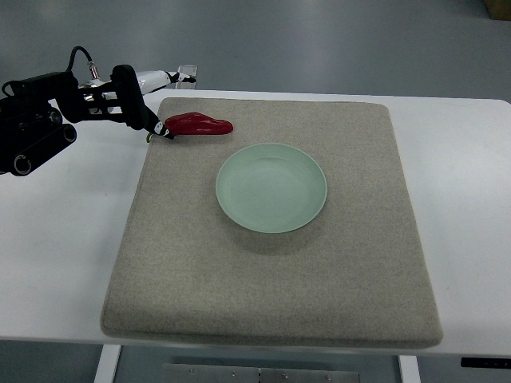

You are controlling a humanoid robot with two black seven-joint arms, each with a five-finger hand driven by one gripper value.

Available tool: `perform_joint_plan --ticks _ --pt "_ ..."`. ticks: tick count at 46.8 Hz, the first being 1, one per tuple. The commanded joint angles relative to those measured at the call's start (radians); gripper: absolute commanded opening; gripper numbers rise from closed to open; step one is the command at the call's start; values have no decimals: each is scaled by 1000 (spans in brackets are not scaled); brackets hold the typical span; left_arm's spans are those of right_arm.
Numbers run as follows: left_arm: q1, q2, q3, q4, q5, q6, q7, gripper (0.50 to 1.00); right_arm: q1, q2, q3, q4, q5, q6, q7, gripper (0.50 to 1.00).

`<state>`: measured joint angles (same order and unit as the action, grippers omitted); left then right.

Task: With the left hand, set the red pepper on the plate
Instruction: 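Lower the left hand over the red pepper's stem end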

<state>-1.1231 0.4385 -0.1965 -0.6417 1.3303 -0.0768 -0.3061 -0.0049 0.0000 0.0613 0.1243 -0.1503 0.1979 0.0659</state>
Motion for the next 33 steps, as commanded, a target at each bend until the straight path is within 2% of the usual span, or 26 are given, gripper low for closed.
perform_joint_plan --ticks 1,16,19,29,33 --pt "-9 -35 0 36 27 3 -1 981 0 0 0 0 0 0 0 932" --pt "-23 -115 14 112 44 9 -1 969 0 0 0 0 0 0 0 932" --pt "-24 -132 43 134 41 12 -1 943 0 0 0 0 0 0 0 932" --pt "-26 -168 72 195 40 46 -1 930 0 0 0 0 0 0 0 932" --pt "-29 -170 72 197 40 46 -1 911 0 0 0 0 0 0 0 932"
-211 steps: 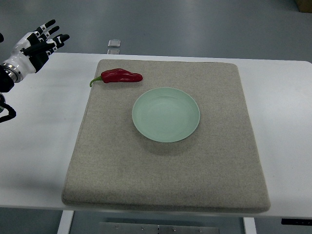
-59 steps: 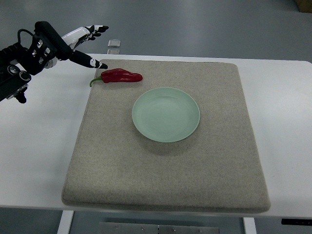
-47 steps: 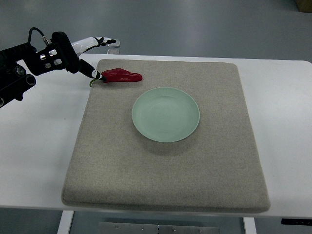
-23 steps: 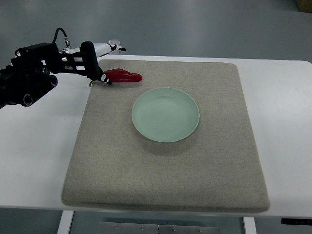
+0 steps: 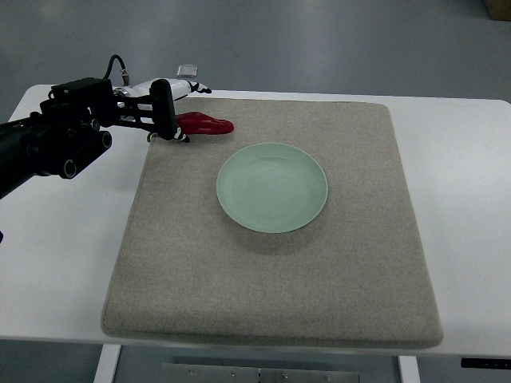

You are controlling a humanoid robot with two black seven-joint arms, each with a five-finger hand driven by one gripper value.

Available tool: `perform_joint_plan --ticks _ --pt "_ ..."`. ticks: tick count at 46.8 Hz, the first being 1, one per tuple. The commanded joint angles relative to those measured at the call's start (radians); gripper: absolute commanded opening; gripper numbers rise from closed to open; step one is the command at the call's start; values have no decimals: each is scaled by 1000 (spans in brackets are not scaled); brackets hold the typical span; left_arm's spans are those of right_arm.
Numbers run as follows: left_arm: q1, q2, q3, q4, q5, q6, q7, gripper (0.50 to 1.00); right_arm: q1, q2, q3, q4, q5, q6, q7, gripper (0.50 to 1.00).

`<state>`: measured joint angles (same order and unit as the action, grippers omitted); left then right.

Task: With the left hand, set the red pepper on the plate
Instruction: 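Lower the left hand over the red pepper's stem end, then close the left hand fingers around the red pepper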

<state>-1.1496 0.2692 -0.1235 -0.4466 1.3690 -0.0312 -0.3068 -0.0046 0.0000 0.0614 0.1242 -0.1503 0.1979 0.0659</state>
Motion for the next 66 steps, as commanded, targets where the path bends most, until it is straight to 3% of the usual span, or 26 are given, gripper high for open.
perform_joint_plan --ticks 1,21,40,57,66 --pt "-2 -1 -1 2 1 0 0 902 0 0 0 0 0 0 0 932" --pt "-2 -1 54 16 1 40 0 861 0 0 0 0 0 0 0 932" --pt "-1 -4 77 20 -5 45 0 786 0 0 0 0 0 0 0 932" --pt "2 -21 79 20 -2 45 0 776 0 0 0 0 0 0 0 932" --pt "4 -21 79 22 -1 45 0 741 0 0 0 0 0 0 0 932"
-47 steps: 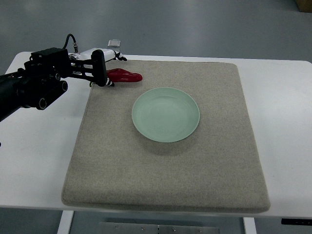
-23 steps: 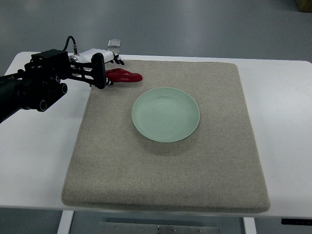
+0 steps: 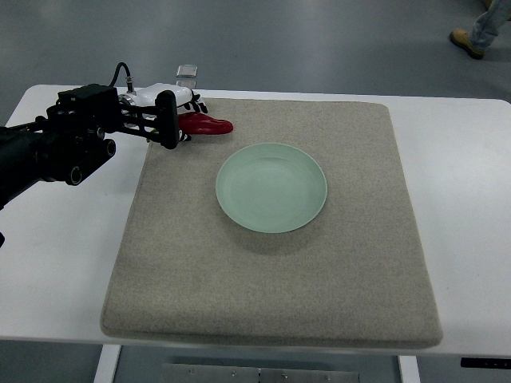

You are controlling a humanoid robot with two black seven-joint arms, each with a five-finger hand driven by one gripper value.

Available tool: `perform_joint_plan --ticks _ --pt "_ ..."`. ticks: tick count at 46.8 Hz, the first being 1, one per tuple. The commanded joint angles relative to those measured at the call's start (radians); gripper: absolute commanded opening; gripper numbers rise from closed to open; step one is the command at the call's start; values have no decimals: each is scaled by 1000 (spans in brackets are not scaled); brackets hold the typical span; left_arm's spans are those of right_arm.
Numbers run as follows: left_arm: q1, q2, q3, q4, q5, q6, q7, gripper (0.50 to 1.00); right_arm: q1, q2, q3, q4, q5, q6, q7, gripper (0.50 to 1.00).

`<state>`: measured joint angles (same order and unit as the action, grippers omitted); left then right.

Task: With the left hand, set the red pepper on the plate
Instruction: 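Close the left hand fingers around the red pepper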

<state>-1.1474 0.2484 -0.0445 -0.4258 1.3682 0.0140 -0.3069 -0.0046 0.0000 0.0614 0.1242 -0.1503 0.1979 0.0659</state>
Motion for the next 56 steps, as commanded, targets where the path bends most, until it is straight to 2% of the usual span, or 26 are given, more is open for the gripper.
perform_joint_plan --ticks 1,7,21,34,38,56 --pt "1 0 0 1 0 0 0 735 0 0 0 0 0 0 0 932" --pt "6 -8 0 16 0 0 0 711 0 0 0 0 0 0 0 932" --pt "6 -12 2 24 0 0 0 696 0 0 0 0 0 0 0 932" --pt "6 -12 0 24 -8 1 0 581 0 0 0 0 0 0 0 932" --pt "6 -12 0 24 -11 1 0 503 0 0 0 0 0 0 0 932" --pt "1 -15 -2 12 -14 15 -23 500 0 0 0 0 0 0 0 932"
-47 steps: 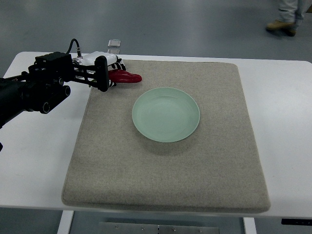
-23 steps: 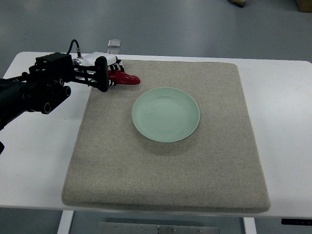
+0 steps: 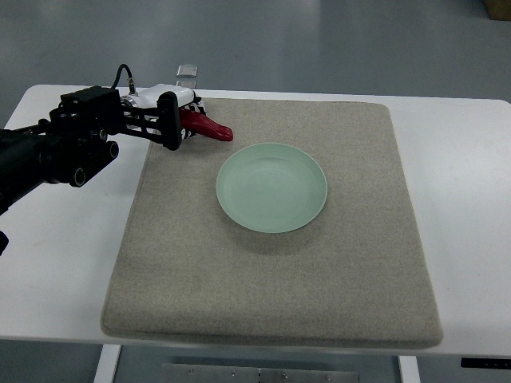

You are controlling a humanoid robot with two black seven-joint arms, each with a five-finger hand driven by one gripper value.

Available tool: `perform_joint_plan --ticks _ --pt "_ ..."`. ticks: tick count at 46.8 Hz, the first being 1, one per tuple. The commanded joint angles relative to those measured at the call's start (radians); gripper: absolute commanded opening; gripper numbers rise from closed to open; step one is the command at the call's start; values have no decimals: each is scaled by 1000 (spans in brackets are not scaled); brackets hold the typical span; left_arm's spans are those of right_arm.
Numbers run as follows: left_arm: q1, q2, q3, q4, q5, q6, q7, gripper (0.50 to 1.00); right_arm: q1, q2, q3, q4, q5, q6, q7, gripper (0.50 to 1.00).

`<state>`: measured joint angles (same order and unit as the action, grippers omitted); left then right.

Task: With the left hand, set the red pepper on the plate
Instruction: 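Close the left hand fingers around the red pepper, then lift the red pepper and carry it over the green plate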

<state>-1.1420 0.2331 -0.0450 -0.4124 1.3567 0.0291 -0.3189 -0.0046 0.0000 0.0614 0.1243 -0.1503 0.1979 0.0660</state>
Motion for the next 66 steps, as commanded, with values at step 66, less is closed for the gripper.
perform_joint_plan --ticks 66 --pt "-21 72 -56 -265 -143 54 -249 500 0 0 0 0 0 0 0 932"
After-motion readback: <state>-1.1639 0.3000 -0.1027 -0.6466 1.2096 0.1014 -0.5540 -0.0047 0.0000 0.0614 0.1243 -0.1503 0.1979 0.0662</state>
